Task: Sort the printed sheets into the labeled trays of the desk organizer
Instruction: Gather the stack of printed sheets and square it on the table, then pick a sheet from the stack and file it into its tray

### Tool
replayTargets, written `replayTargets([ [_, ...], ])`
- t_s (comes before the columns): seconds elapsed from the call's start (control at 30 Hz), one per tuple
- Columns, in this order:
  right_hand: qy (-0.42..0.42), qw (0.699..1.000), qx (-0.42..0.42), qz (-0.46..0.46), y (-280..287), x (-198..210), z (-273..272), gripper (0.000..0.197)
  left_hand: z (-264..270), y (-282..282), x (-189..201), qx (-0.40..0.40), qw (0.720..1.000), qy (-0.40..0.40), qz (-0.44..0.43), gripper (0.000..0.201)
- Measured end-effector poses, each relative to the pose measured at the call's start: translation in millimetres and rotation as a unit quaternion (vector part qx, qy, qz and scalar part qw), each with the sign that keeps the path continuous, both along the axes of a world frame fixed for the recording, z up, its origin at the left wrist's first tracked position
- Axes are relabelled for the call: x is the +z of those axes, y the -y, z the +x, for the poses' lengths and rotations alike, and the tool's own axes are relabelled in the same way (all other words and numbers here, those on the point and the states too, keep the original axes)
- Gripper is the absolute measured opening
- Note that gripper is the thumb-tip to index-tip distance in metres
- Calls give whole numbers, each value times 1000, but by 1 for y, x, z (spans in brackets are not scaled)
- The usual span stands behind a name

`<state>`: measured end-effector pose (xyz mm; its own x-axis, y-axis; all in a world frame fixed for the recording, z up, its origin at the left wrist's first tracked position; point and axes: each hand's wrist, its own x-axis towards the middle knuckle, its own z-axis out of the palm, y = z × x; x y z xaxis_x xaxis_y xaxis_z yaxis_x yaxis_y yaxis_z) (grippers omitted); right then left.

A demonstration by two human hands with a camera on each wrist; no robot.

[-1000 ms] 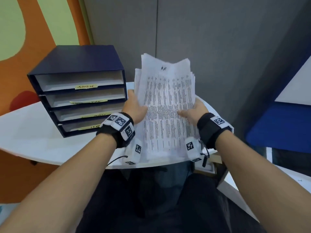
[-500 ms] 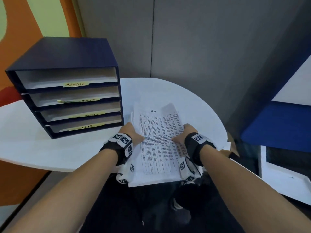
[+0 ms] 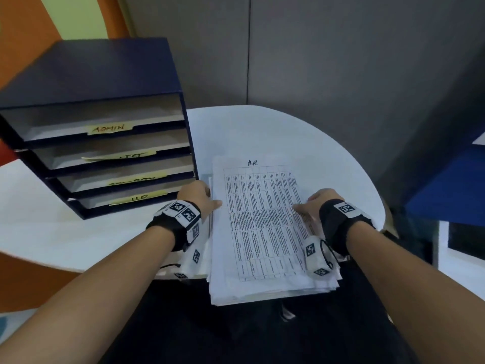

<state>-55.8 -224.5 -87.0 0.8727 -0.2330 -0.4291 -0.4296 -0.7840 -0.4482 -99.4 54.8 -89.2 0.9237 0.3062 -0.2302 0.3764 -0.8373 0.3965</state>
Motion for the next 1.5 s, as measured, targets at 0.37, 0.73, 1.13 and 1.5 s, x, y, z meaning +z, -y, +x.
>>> replayTargets([
  [0.37, 34, 999, 19, 20, 10, 6, -39, 36, -41, 11, 1, -45, 998, -41, -36, 68],
  [0.73, 85, 996, 17, 35, 14, 7, -66, 21, -53, -5, 23, -6, 999, 0, -32, 18],
  [1.13, 33, 965, 95, 243, -37, 29, -88, 74, -108, -46, 28, 22, 887, -148, -437, 23],
  [1.5, 58, 937, 230, 257, -117, 43, -107, 26, -153, -94, 31, 127, 912, -81, -380, 41],
])
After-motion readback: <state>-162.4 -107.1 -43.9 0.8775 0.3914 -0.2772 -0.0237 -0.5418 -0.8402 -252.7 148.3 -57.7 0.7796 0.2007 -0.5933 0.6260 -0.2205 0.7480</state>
